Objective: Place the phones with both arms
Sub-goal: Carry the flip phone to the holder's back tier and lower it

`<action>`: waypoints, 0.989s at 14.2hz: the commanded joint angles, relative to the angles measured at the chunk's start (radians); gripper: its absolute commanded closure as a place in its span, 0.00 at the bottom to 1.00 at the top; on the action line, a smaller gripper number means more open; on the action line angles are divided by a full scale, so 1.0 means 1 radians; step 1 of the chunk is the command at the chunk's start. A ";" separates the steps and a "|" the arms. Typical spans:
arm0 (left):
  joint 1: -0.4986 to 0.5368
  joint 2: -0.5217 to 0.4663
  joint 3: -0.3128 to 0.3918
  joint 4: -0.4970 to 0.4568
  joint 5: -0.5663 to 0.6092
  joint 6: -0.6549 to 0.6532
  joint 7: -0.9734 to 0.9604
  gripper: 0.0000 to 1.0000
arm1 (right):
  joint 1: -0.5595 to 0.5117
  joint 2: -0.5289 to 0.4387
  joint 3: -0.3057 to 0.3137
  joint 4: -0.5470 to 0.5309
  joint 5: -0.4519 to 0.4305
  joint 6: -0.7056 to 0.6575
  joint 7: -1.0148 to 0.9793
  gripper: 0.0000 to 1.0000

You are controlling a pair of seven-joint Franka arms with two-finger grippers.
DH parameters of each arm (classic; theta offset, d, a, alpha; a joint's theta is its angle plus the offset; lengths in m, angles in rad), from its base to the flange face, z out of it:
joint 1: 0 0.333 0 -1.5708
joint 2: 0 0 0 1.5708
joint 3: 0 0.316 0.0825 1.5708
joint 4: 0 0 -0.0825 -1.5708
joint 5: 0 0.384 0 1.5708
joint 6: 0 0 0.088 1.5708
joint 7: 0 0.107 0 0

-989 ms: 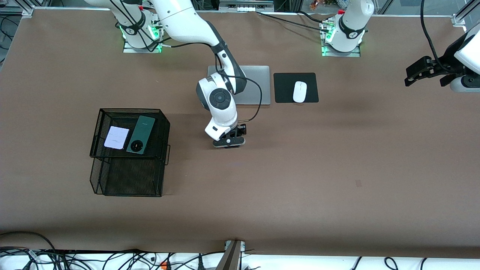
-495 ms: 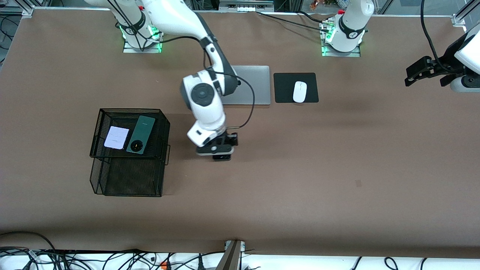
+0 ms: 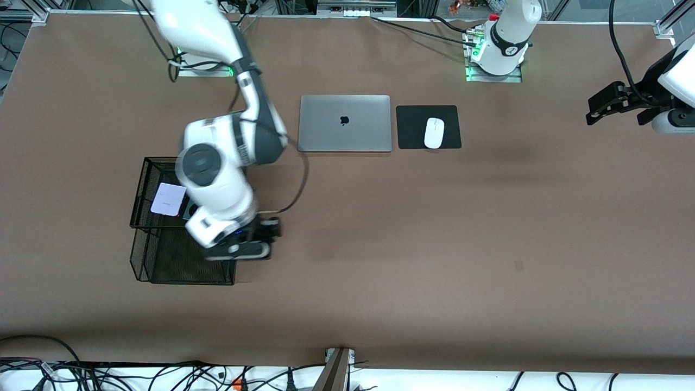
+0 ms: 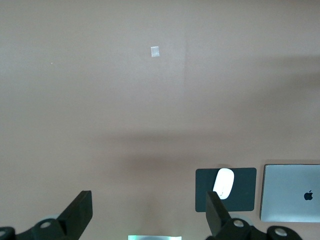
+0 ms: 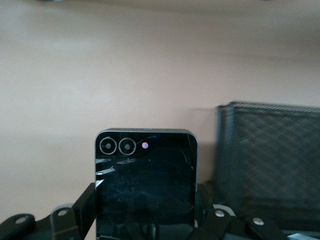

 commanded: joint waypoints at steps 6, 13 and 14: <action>0.001 -0.008 0.002 -0.003 -0.016 0.001 0.009 0.00 | -0.169 0.079 0.010 0.037 -0.031 0.022 -0.229 1.00; -0.001 -0.008 0.002 -0.002 -0.016 0.001 0.004 0.00 | -0.214 0.109 0.013 -0.020 -0.031 0.039 -0.280 0.98; -0.001 -0.008 0.002 -0.002 -0.016 0.001 0.006 0.00 | -0.221 0.109 0.014 -0.028 -0.026 0.039 -0.279 0.96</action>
